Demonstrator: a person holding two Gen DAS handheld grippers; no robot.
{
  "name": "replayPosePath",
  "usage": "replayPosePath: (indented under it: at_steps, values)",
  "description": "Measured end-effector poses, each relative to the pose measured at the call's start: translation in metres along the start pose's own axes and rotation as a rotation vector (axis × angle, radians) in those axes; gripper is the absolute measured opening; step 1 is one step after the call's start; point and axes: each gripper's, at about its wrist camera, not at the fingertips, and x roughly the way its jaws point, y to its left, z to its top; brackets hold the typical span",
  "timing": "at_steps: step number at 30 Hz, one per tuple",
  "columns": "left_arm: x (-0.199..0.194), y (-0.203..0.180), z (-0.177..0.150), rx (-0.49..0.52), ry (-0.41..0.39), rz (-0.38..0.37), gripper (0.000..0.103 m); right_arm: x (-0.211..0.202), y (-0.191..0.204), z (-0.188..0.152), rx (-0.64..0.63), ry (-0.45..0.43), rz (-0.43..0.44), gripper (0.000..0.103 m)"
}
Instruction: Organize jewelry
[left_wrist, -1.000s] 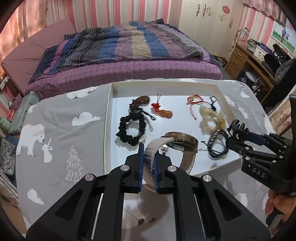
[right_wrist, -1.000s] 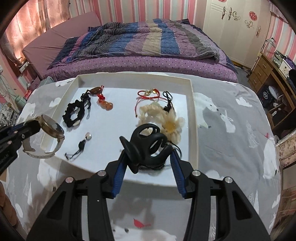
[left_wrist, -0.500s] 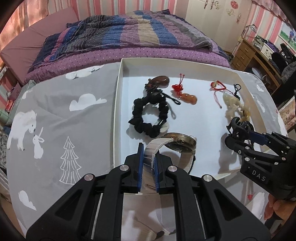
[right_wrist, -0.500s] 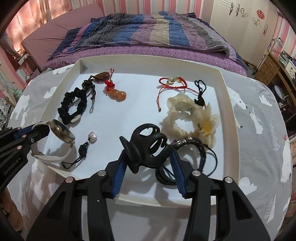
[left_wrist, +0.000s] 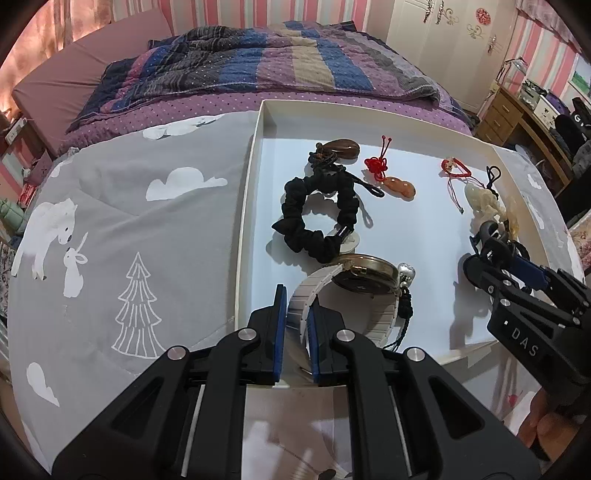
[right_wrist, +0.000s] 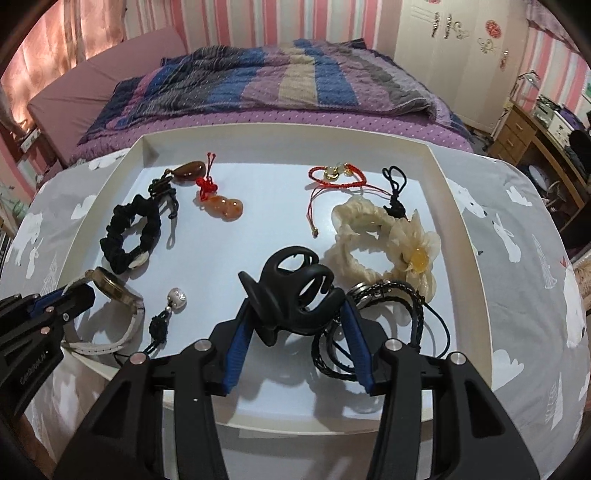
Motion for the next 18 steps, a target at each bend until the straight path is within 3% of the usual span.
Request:
replayPosePath:
  at_steps: [6, 10, 14, 18]
  values:
    - [0.002, 0.0, -0.001, -0.006, 0.002, 0.012, 0.012, 0.001, -0.001, -0.003, 0.012, 0.0, -0.003, 0.05]
    - [-0.001, -0.001, 0.0, -0.004, -0.009, 0.008, 0.027, 0.002, -0.002, -0.002, 0.015, 0.016, 0.001, 0.052]
    - [-0.013, -0.006, 0.0, 0.0, -0.028, 0.001, 0.03, -0.004, -0.003, -0.002, 0.012, 0.005, 0.017, 0.063]
    - [-0.028, -0.01, 0.0, 0.0, -0.049, 0.008, 0.046, -0.014, -0.008, 0.0, 0.014, -0.003, 0.028, 0.069]
